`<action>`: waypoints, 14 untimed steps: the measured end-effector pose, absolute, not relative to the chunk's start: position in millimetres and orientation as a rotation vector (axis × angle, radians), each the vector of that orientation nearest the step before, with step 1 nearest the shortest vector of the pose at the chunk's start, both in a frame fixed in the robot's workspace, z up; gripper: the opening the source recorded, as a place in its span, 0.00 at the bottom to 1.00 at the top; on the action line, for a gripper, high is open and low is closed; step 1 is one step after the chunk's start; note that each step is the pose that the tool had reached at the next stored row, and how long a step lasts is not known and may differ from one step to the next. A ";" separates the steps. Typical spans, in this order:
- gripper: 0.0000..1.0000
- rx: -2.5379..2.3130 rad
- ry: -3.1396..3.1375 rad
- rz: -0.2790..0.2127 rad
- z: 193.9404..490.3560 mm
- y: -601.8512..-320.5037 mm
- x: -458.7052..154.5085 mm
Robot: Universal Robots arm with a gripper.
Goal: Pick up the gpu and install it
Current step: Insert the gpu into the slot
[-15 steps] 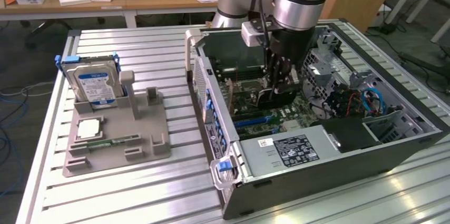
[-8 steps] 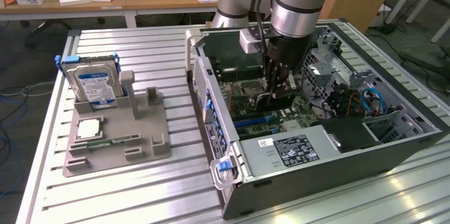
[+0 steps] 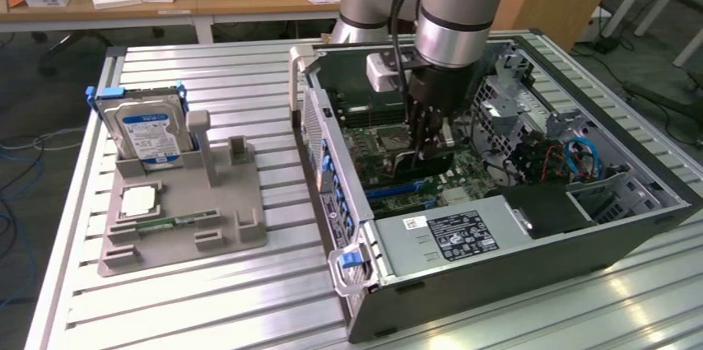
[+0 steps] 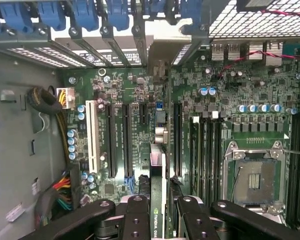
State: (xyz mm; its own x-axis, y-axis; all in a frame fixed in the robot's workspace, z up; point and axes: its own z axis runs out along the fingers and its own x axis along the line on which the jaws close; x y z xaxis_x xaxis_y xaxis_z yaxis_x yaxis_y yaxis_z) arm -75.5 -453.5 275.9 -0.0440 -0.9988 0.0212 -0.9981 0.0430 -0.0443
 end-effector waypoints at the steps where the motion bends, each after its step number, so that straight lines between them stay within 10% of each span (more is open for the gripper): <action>1: 0.26 -2.161 2.258 -0.073 275.4 -453.5 -75.7; 14: 0.26 -2.161 2.257 -0.073 268.9 -454.1 -78.6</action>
